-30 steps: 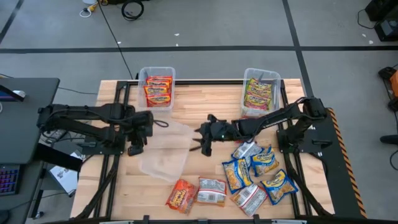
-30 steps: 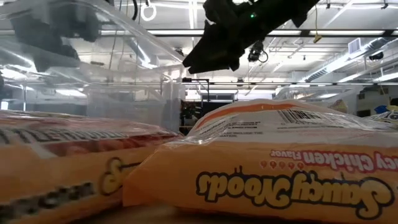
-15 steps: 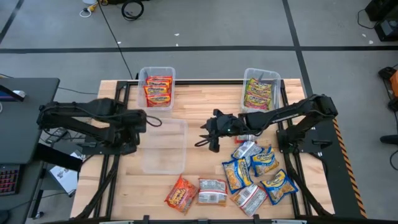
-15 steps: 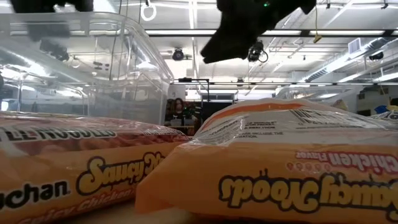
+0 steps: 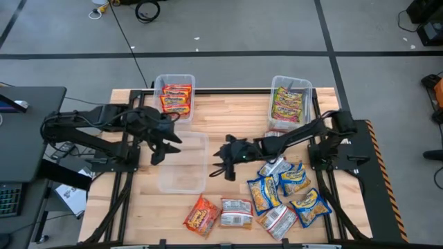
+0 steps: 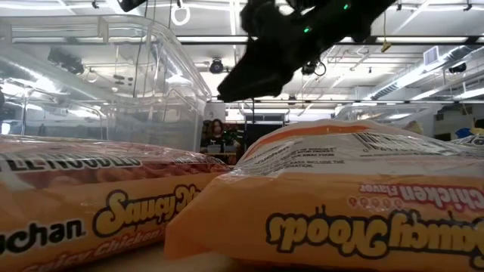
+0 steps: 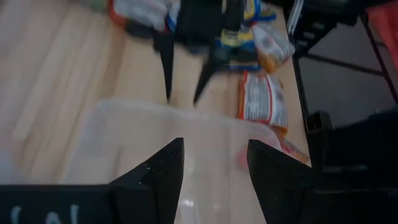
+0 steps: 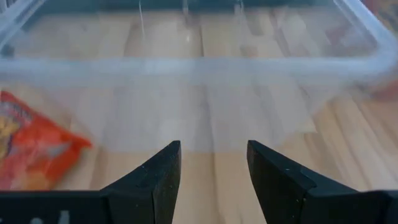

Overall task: Sort Maruchan noodles
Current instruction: Adjust the bottom transparent bin on the table, then put the orange noodle pack into the top left transparent bin

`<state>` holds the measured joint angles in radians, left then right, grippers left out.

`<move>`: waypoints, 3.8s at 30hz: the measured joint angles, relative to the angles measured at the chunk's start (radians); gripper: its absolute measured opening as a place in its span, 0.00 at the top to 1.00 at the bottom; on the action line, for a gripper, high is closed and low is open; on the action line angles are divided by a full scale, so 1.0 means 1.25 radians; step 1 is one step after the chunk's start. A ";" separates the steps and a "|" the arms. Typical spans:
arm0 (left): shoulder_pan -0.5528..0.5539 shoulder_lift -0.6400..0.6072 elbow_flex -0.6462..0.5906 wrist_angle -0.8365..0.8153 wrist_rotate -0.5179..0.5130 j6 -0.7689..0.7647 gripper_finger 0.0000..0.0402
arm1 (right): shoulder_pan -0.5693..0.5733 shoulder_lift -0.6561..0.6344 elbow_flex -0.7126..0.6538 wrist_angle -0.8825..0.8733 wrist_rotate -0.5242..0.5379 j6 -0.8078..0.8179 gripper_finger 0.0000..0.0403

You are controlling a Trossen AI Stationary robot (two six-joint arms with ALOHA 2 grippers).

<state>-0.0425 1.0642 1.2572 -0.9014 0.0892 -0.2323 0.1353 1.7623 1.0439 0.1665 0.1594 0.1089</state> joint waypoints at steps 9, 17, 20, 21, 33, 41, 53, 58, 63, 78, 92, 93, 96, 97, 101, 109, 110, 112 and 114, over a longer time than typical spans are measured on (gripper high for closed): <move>0.000 -0.005 0.000 0.028 -0.021 -0.037 0.55 | -0.025 0.176 0.100 0.152 -0.080 -0.039 0.53; 0.000 -0.003 0.000 0.030 -0.021 -0.058 0.55 | -0.029 0.339 0.339 0.134 -0.131 -0.069 0.53; -0.006 -0.003 0.000 0.030 -0.021 -0.061 0.55 | -0.029 0.339 0.394 0.016 -0.131 -0.070 0.53; -0.010 -0.003 0.000 0.031 -0.021 -0.063 0.55 | -0.028 0.329 0.399 -0.029 -0.131 -0.078 0.53; -0.159 0.122 -0.001 0.104 -0.009 -0.299 0.55 | 0.026 0.207 0.400 -0.583 -0.110 -0.208 0.53; -0.282 0.203 -0.001 0.229 -0.010 -0.498 0.55 | 0.144 0.071 0.390 -0.917 0.018 -0.043 0.55; -0.308 0.364 0.000 0.389 -0.007 -0.562 0.55 | 0.372 -0.253 0.284 -0.926 0.243 0.311 0.58; -0.288 0.449 0.000 0.389 0.039 -0.579 0.55 | 0.417 -0.297 0.284 -0.906 0.305 0.381 0.58; -0.261 0.518 0.000 0.387 0.043 -0.574 0.55 | 0.432 -0.285 0.283 -0.900 0.312 0.386 0.58; -0.231 0.555 0.000 -0.029 0.051 -0.433 0.57 | 0.432 -0.206 0.283 -0.904 0.291 0.393 0.58; -0.298 0.549 0.001 0.183 0.061 -0.656 0.53 | 0.466 -0.205 0.283 -0.978 0.281 0.452 0.58; -0.297 0.555 0.001 0.201 0.068 -0.676 0.51 | 0.468 -0.205 0.283 -0.980 0.281 0.458 0.58; -0.297 0.580 0.001 0.217 0.091 -0.724 0.45 | 0.474 -0.205 0.283 -0.980 0.281 0.469 0.58; -0.297 0.591 0.001 0.214 0.104 -0.732 0.43 | 0.474 -0.205 0.283 -0.980 0.281 0.475 0.58; -0.309 0.625 0.001 0.229 0.129 -0.760 0.34 | 0.480 -0.205 0.283 -0.980 0.281 0.499 0.58; -0.329 0.642 0.001 0.256 0.125 -0.899 0.31 | 0.495 -0.205 0.281 -0.978 0.282 0.524 0.58; -0.329 0.642 0.001 0.245 0.125 -0.914 0.31 | 0.495 -0.205 0.278 -0.977 0.283 0.525 0.58; -0.333 0.642 0.000 0.232 0.130 -0.933 0.31 | 0.494 -0.205 0.268 -0.976 0.288 0.525 0.58; -0.336 0.642 -0.013 0.235 0.140 -0.951 0.31 | 0.494 -0.205 0.252 -0.965 0.288 0.526 0.58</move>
<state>-0.4627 1.8664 1.2411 -0.6072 0.2642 -1.4215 0.7532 1.5059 1.3592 -1.0400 0.5196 0.7665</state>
